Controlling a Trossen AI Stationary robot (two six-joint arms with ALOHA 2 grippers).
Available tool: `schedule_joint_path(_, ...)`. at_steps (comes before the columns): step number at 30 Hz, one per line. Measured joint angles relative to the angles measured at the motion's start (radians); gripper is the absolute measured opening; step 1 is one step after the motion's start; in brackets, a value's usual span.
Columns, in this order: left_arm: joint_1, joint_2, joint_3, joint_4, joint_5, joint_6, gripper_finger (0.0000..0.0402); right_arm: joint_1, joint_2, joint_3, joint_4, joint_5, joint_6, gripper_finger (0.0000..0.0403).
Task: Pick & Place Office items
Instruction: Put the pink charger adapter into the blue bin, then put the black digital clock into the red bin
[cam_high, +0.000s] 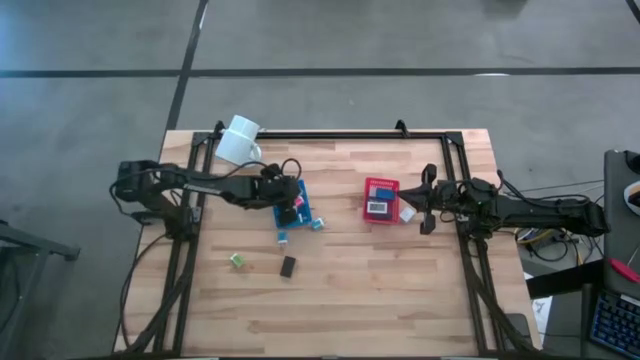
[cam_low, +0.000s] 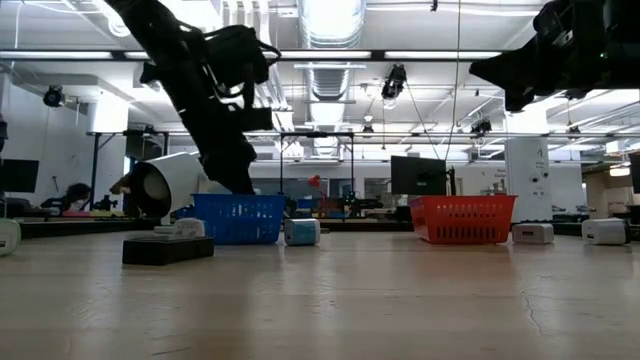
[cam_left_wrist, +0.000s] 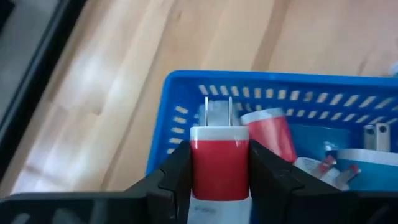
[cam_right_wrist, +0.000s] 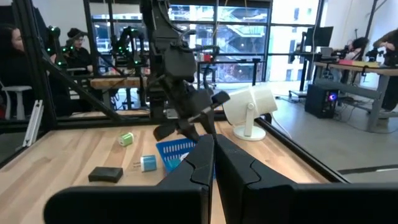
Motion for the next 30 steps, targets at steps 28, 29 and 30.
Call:
schedule_joint_path(28,-0.031,-0.471,0.001,-0.12,0.084,0.013,0.0366,0.0,0.0,0.0,0.001,-0.001,0.008,0.0008)
schedule_joint_path(29,-0.036,-0.535,-0.018,-0.111,0.085,0.022,0.036,0.0,0.0,0.0,0.001,0.0,0.008,0.0008)
schedule_joint_path(30,-0.04,-0.596,-0.041,-0.103,0.089,0.031,0.0352,0.0,0.0,0.0,0.001,-0.001,0.008,0.0008)
